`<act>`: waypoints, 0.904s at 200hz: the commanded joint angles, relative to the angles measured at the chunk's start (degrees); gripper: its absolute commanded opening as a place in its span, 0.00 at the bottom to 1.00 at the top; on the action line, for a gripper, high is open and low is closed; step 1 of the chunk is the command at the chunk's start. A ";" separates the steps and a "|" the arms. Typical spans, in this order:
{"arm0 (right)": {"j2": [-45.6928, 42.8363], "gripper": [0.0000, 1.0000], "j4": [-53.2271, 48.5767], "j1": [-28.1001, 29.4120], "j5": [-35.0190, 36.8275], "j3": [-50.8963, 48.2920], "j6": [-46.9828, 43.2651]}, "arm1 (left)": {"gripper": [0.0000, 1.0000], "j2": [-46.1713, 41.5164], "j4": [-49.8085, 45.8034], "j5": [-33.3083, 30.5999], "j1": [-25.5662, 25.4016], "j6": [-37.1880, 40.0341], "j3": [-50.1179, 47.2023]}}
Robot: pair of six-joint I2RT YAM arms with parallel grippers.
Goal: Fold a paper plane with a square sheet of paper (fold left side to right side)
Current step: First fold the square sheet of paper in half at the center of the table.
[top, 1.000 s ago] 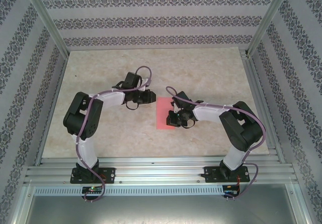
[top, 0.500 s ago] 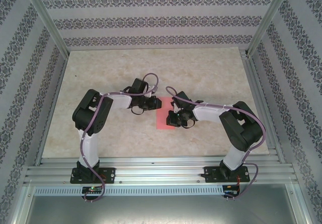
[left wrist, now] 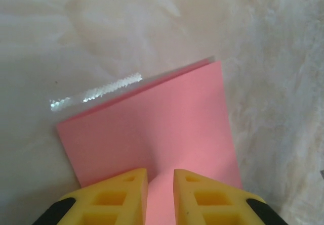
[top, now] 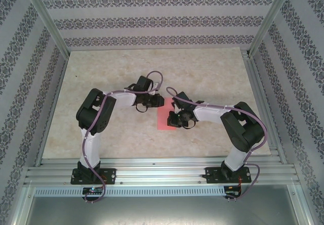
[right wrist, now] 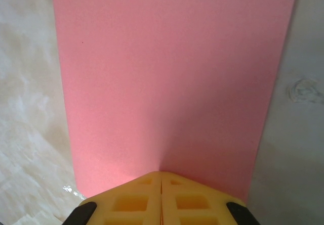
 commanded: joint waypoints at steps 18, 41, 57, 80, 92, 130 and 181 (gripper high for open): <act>3.83 0.07 -8.19 -0.04 8.50 -2.58 -1.88 | 0.23 4.26 -3.92 -11.05 0.85 4.80 4.85; 3.74 0.07 -7.85 0.05 8.37 -2.60 -1.74 | 0.24 5.57 -3.98 -11.20 1.87 4.77 6.58; 3.83 0.07 -7.58 -0.01 8.15 -2.55 -1.79 | 0.25 6.30 -4.11 -11.03 2.80 4.76 7.39; 4.01 0.08 -7.35 0.04 7.91 -2.37 -1.79 | 0.26 6.69 -4.28 -10.69 4.19 5.08 8.29; 4.02 0.08 -7.22 0.05 7.75 -2.43 -1.77 | 0.27 7.03 -4.45 -10.06 4.80 5.29 9.16; 3.74 0.07 -7.05 0.03 7.41 -2.91 -1.84 | 0.28 8.88 -5.68 -9.03 6.25 5.72 13.30; 1.93 0.10 -3.62 0.03 4.24 -2.42 -1.75 | 0.30 6.65 -6.14 -8.45 7.61 5.94 15.13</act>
